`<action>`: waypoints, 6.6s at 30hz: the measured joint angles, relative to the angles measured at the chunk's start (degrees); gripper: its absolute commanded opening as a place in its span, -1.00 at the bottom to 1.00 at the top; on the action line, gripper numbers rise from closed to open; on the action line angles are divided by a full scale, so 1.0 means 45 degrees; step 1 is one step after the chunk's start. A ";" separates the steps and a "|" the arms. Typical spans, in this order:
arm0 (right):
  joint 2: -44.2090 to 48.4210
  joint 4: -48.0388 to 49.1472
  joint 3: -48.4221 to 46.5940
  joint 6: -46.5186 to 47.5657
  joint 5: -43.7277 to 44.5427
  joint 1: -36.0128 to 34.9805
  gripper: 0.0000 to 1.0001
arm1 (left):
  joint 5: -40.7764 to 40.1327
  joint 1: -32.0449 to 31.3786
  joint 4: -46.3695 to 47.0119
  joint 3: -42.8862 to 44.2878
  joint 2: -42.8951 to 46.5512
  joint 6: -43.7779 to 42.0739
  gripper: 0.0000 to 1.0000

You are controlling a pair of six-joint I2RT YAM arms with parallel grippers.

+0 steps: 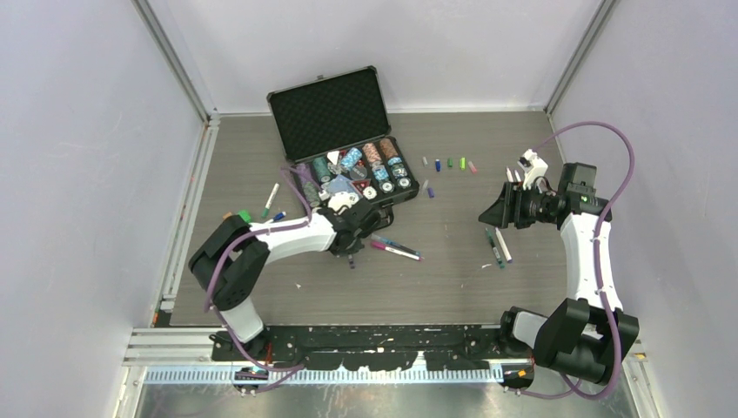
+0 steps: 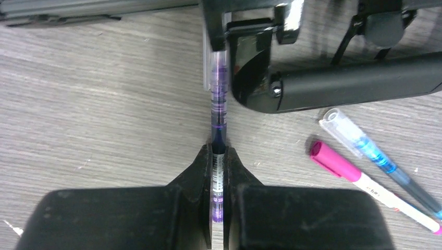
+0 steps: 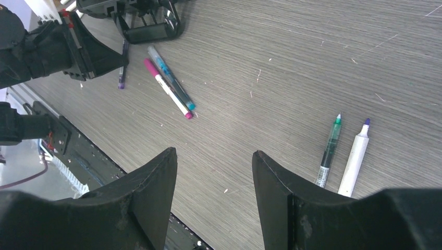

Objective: Open the pen caps
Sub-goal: Pick up the pen from the center of the board, then open the pen cap from the pen, then place the pen at the center of the board.

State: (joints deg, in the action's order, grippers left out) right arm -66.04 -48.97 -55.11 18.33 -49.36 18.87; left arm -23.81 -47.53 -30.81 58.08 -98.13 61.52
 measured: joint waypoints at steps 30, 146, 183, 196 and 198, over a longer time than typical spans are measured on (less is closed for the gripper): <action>0.0151 0.1001 0.0087 -0.0359 -0.1778 -0.6135 0.20 | 0.4493 0.0019 0.7412 -0.7830 1.0860 -0.1855 -1.00; -0.1598 0.5134 0.1574 -0.3303 -0.1010 -0.8971 -1.00 | 0.2798 -0.0782 0.6504 0.0398 0.3444 -0.0340 -1.00; -0.2463 -0.0792 -0.0024 0.3492 0.0272 -0.8417 -0.99 | 0.1229 0.2424 0.9384 -0.5226 1.0083 -0.2293 -1.00; -0.1292 -0.1894 -0.0427 0.4328 0.2278 -0.4124 -0.99 | 0.5649 0.2424 1.1220 -0.7907 1.0967 -0.2390 -1.00; -0.1205 -0.2098 -0.0452 0.4464 0.2623 -0.3531 -0.99 | 0.5984 0.2424 1.1463 -0.8208 1.0958 -0.2341 -1.00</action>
State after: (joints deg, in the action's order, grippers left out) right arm -71.46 -58.41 -57.14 38.41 -37.56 2.98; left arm 3.11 -36.62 20.78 21.15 -48.82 50.98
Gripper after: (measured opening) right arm 0.146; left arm 0.134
